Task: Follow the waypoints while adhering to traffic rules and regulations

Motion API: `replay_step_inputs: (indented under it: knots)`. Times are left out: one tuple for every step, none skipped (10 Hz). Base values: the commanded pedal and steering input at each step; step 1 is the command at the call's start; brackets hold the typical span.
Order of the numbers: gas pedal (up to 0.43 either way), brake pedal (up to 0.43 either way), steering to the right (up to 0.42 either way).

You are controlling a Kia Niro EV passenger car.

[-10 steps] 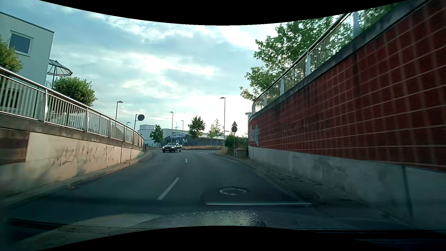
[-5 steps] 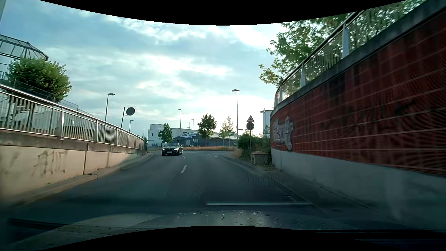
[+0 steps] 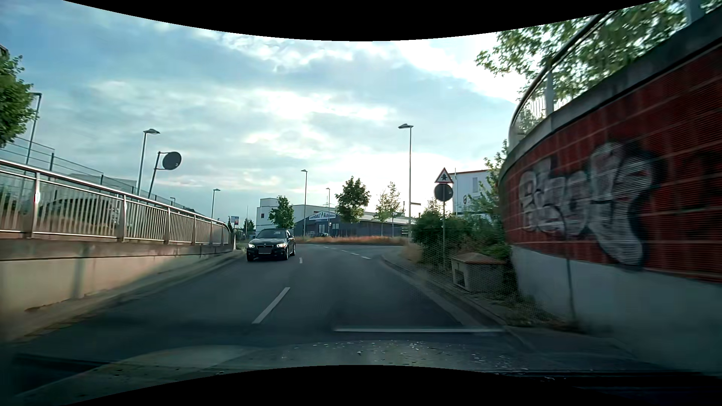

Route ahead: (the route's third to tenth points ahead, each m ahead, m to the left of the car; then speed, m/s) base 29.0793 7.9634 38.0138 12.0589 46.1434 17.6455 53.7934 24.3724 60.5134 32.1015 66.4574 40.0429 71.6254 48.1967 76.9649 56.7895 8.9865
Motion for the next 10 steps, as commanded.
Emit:
replay_step_inputs:
  knots:
    - [0.157,0.0,-0.069]
    - [0.157,0.0,-0.069]
    - [0.157,0.0,-0.07]
    - [0.157,0.0,-0.069]
    - [0.157,0.0,-0.07]
    - [0.157,0.0,-0.069]
    - [0.157,0.0,-0.07]
    - [0.157,0.0,-0.07]
    - [0.157,0.0,-0.069]
    - [0.157,0.0,-0.069]
